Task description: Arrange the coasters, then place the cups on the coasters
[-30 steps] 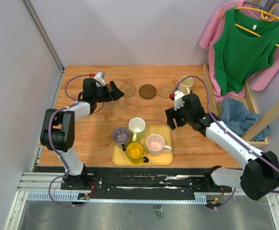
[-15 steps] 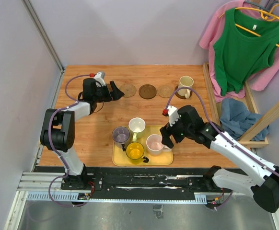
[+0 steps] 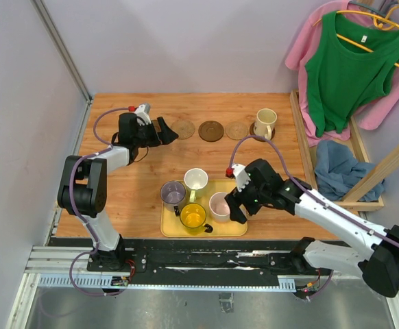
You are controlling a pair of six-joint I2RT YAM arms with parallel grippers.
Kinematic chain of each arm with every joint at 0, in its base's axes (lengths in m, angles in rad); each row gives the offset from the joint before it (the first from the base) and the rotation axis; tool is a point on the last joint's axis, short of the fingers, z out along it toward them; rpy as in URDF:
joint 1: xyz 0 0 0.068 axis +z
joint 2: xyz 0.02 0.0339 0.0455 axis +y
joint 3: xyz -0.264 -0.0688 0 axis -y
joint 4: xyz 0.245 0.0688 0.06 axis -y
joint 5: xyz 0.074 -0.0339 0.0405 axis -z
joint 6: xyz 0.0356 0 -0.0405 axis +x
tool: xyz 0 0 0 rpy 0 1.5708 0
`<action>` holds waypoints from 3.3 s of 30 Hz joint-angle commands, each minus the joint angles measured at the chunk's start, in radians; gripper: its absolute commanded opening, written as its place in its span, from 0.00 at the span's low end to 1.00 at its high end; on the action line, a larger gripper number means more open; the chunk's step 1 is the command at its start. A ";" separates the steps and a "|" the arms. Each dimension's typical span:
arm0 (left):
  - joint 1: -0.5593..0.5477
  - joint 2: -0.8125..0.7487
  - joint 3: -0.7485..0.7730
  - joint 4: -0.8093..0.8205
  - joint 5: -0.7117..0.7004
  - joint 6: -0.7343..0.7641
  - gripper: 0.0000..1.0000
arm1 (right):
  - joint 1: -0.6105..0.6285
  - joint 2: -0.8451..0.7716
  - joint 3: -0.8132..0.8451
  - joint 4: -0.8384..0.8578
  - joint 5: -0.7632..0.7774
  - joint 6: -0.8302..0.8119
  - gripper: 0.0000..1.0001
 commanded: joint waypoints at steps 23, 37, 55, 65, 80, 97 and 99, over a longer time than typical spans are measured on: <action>-0.004 -0.002 -0.008 0.037 0.030 -0.005 1.00 | 0.074 0.237 -0.042 0.174 0.093 0.026 0.49; -0.004 0.015 -0.007 0.043 0.040 -0.012 1.00 | 0.105 0.289 -0.045 0.194 0.262 0.061 0.27; -0.004 0.021 -0.004 0.044 0.047 -0.016 1.00 | 0.128 0.238 -0.076 0.274 0.248 0.081 0.40; -0.004 0.032 -0.003 0.046 0.055 -0.025 1.00 | 0.128 0.250 -0.081 0.288 0.257 0.093 0.18; -0.004 0.024 -0.003 0.050 0.060 -0.027 1.00 | 0.146 0.137 -0.079 0.269 0.364 0.089 0.01; -0.004 -0.011 -0.004 0.024 0.047 -0.001 1.00 | 0.025 0.321 0.297 0.341 0.764 0.026 0.01; -0.004 -0.012 0.000 0.011 0.040 0.010 1.00 | -0.023 0.377 0.346 0.360 0.716 0.025 0.01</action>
